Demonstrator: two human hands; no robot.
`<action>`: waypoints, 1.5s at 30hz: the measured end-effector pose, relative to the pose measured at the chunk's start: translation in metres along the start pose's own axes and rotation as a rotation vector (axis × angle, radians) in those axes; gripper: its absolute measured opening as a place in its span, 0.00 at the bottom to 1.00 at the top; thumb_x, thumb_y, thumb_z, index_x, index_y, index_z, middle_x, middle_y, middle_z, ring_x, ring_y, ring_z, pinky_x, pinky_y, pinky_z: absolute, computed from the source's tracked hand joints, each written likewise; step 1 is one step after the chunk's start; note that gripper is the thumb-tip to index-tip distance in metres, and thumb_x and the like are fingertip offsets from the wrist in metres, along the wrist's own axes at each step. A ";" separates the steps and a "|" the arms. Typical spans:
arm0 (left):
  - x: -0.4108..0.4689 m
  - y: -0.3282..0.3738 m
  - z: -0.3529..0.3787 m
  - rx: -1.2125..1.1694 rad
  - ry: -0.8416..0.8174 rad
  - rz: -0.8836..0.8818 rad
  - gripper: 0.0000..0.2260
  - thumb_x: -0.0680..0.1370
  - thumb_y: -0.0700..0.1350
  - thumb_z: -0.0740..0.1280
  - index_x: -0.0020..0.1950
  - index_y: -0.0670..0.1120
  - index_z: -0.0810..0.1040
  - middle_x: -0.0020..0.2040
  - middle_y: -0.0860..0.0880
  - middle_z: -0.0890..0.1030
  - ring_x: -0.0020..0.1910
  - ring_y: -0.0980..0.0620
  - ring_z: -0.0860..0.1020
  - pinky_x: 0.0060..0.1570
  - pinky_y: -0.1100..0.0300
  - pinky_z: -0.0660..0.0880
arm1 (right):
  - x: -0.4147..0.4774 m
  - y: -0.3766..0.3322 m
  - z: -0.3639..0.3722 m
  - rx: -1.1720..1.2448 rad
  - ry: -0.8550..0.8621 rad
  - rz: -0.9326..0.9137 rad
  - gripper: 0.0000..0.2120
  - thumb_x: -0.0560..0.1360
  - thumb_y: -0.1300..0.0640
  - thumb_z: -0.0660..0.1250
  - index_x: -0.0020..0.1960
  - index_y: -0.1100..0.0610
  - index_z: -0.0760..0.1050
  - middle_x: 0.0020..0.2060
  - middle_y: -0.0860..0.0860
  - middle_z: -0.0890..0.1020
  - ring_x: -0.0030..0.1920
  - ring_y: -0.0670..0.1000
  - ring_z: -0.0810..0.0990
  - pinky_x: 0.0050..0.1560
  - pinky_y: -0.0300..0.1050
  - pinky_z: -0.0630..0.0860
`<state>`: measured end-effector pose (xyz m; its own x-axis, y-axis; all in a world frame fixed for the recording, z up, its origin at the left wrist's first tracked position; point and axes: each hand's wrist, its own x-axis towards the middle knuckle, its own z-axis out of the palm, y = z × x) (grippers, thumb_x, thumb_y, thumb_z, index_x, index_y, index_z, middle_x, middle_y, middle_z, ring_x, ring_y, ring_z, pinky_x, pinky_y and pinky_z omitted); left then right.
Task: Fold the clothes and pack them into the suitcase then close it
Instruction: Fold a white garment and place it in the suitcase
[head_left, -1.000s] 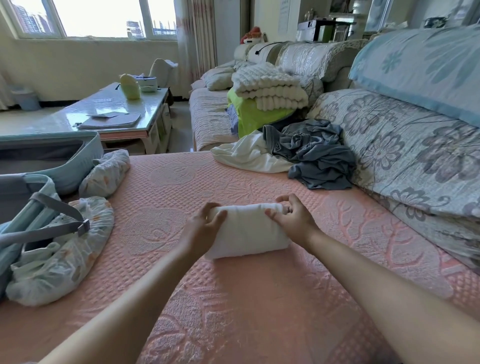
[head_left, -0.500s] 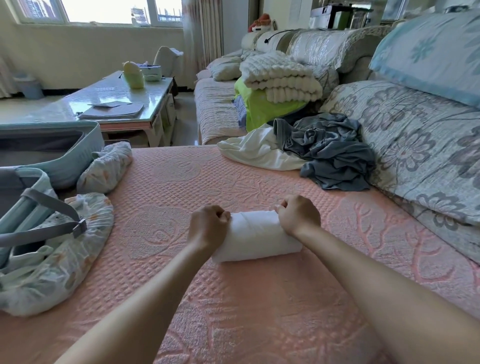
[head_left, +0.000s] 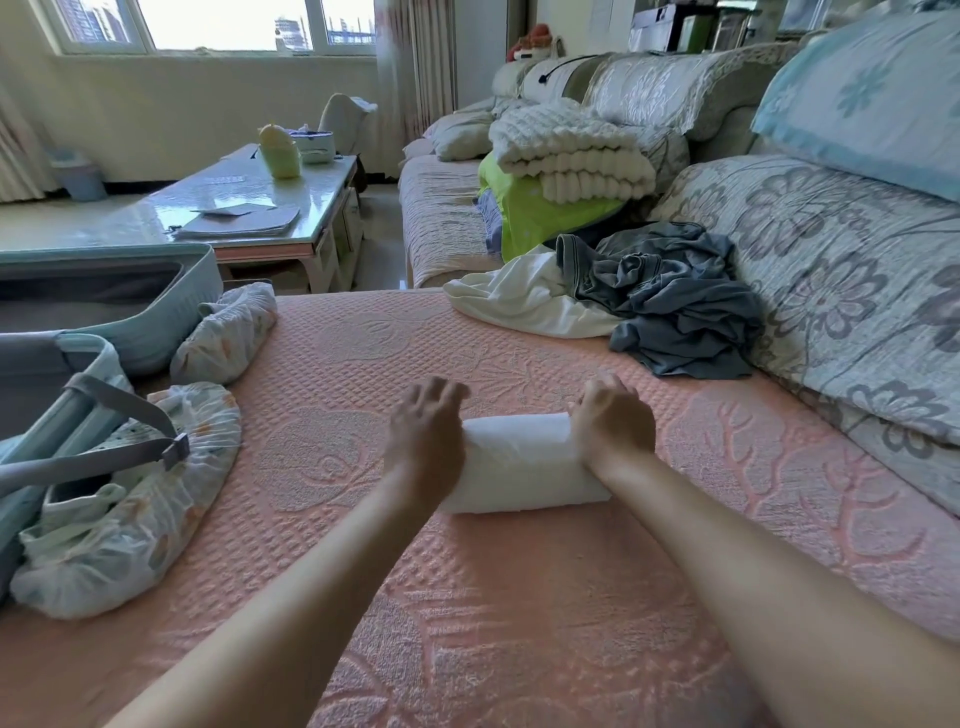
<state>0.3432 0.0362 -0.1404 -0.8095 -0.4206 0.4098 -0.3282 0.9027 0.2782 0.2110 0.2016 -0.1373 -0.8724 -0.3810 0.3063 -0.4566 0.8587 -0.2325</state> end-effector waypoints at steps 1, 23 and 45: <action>-0.003 0.001 -0.002 -0.038 -0.016 0.164 0.14 0.81 0.45 0.63 0.66 0.49 0.74 0.67 0.49 0.74 0.67 0.46 0.70 0.63 0.50 0.67 | -0.003 0.000 0.000 -0.046 0.079 -0.143 0.06 0.77 0.60 0.65 0.53 0.58 0.77 0.53 0.55 0.78 0.53 0.57 0.77 0.52 0.50 0.74; -0.025 -0.035 -0.011 0.122 -0.108 0.341 0.26 0.69 0.36 0.71 0.66 0.44 0.72 0.56 0.45 0.78 0.52 0.42 0.79 0.42 0.49 0.78 | -0.045 0.002 0.015 -0.248 0.168 -0.701 0.21 0.72 0.61 0.60 0.64 0.61 0.75 0.49 0.61 0.83 0.43 0.60 0.82 0.28 0.48 0.79; -0.063 -0.018 -0.044 -0.370 -0.315 -0.553 0.20 0.84 0.54 0.56 0.68 0.44 0.73 0.64 0.42 0.76 0.63 0.44 0.73 0.55 0.56 0.68 | -0.053 -0.066 -0.003 -0.069 -0.439 -0.573 0.32 0.77 0.30 0.49 0.79 0.38 0.50 0.73 0.55 0.67 0.72 0.59 0.66 0.71 0.57 0.62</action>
<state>0.4214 0.0426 -0.1325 -0.6929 -0.7095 -0.1286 -0.5883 0.4531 0.6698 0.2878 0.1658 -0.1353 -0.4955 -0.8677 -0.0401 -0.8637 0.4971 -0.0837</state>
